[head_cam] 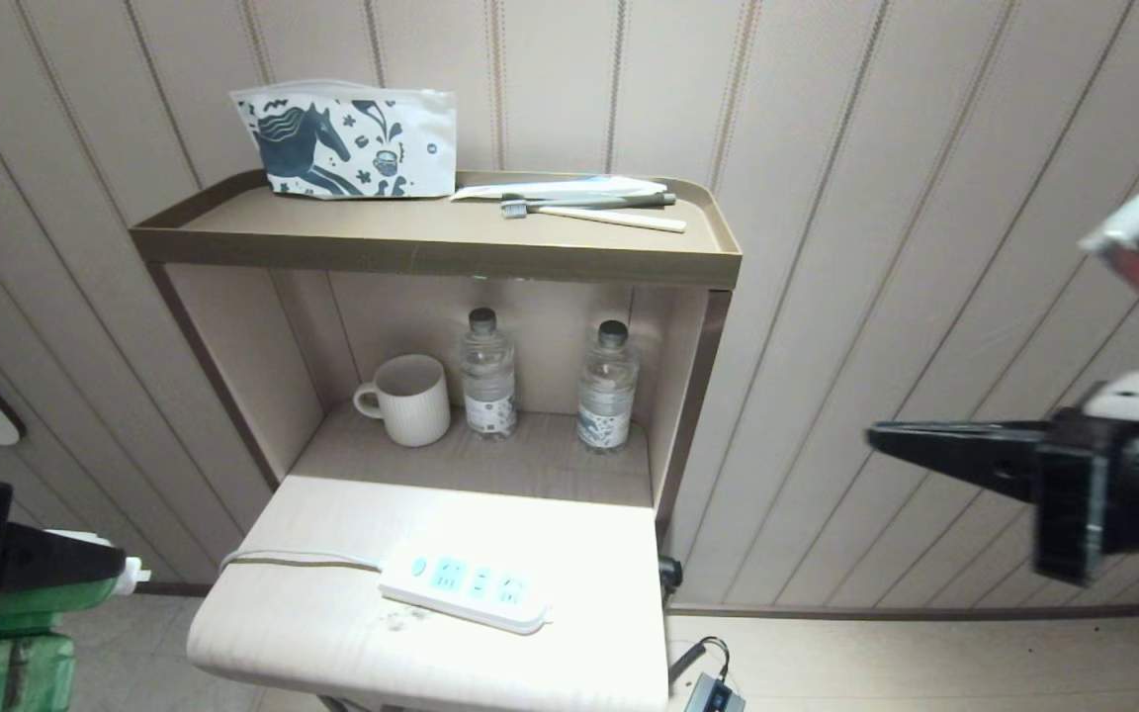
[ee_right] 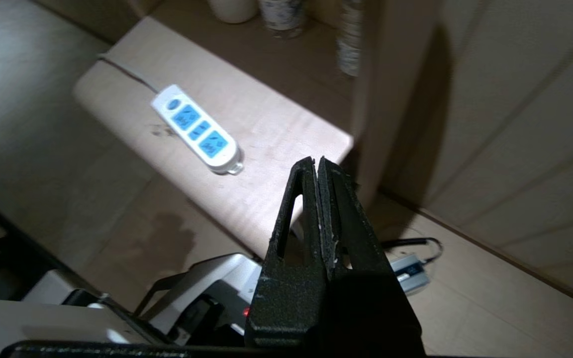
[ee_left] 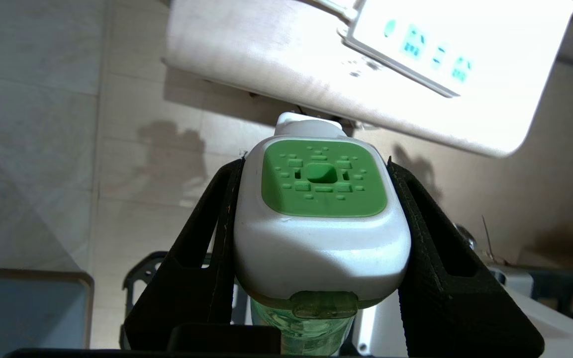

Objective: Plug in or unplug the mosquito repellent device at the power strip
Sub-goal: Place the mosquito repellent liquid on the table

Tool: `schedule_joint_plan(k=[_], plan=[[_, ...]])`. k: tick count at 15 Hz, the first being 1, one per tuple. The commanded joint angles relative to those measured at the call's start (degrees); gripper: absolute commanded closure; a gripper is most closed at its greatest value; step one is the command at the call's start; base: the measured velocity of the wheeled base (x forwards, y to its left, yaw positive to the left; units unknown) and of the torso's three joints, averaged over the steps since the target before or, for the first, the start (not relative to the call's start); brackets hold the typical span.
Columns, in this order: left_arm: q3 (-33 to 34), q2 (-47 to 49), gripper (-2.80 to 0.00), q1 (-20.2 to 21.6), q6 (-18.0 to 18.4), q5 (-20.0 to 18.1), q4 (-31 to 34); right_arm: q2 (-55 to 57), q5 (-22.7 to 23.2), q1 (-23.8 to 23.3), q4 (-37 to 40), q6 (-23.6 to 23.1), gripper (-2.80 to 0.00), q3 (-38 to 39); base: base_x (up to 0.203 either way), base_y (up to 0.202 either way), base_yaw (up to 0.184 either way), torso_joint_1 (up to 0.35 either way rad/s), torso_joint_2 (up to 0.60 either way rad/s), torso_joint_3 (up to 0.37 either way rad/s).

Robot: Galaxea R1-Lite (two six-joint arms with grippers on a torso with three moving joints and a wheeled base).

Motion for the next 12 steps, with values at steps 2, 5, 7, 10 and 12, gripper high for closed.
schedule_joint_plan(k=[2,5,7,10,12], plan=[[5.9,-12.5,0.0,3.6,0.8,1.8,-1.1,-25.9,-8.6,-4.3,5.9,-1.7,0.0,8.1,0.0,0.0,0.0,0.0,0.0,0.0],[10.9,-21.3,0.0,5.1,2.3,2.8,-2.3,-42.6,-14.8,-12.3,14.1,-3.1,0.0,15.9,0.0,0.0,0.0,0.0,0.0,0.0],[13.7,-24.9,0.0,5.3,2.5,3.0,-2.5,-47.8,-24.4,-17.3,18.5,-2.7,0.0,22.0,0.0,0.0,0.0,0.0,0.0,0.0],[17.2,-30.4,0.0,5.4,2.7,3.1,-2.3,-48.0,-33.5,-22.6,14.3,-1.5,0.0,33.9,0.0,0.0,0.0,0.0,0.0,0.0],[18.7,-31.9,0.0,5.4,2.8,3.1,-2.6,-48.0,-35.9,-31.0,6.8,-3.0,0.0,37.8,0.0,0.0,0.0,0.0,0.0,0.0]])
